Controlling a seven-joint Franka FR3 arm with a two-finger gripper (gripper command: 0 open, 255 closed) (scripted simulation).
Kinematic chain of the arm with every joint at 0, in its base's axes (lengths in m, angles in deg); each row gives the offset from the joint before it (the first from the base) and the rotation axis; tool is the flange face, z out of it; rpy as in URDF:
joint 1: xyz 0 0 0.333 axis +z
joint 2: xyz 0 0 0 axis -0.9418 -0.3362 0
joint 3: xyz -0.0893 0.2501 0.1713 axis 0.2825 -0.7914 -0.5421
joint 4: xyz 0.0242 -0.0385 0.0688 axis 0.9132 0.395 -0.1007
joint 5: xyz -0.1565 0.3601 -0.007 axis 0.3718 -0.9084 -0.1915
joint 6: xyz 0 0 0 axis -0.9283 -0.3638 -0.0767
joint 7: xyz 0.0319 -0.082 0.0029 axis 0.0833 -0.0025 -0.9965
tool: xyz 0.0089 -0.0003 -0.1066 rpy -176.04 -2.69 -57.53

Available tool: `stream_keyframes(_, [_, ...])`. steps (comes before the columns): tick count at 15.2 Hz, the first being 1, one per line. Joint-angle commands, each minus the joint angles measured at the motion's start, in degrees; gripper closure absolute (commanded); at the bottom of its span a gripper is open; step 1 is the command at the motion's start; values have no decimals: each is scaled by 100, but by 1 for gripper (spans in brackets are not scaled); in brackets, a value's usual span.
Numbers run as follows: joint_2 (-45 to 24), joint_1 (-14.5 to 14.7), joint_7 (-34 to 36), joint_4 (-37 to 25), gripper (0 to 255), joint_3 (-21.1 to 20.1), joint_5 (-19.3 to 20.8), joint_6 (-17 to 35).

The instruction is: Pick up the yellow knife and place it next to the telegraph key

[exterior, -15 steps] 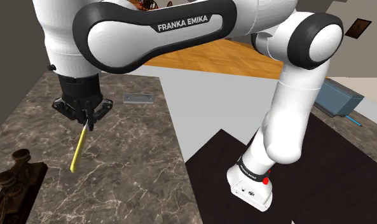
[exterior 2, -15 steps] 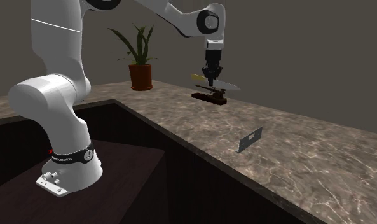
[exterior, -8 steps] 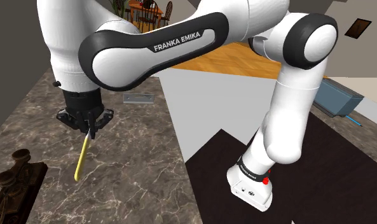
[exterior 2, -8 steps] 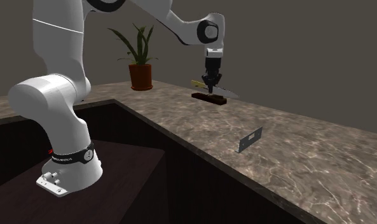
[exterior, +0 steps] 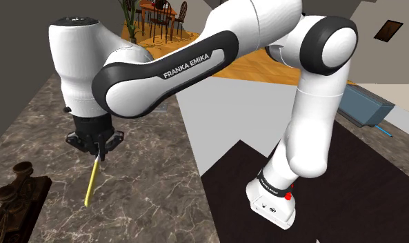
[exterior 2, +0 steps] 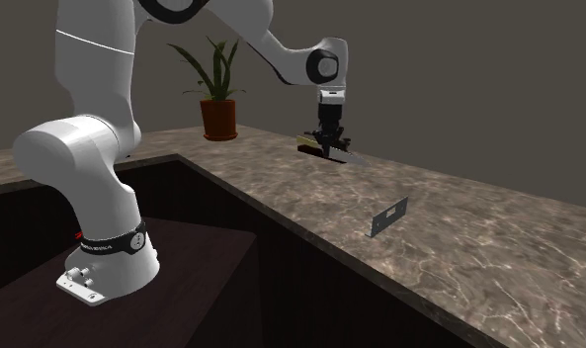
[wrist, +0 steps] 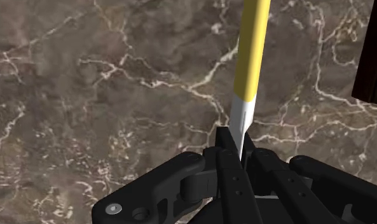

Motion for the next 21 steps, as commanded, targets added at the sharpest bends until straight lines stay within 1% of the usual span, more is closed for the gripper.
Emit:
stream_keyframes(1, [-83,13,24,60,255,26,55,133])
stream_keyframes(7, [-308,66,118,234,255,100,212,502])
stream_keyframes(14, [-309,66,118,233,255,100,212,500])
stream_keyframes(15, [-309,66,118,233,0,100,212,500])
stream_keyframes(20, [-309,66,118,233,0,100,212,500])
stream_keyframes(21, [-209,39,74,165,0,66,143,346])
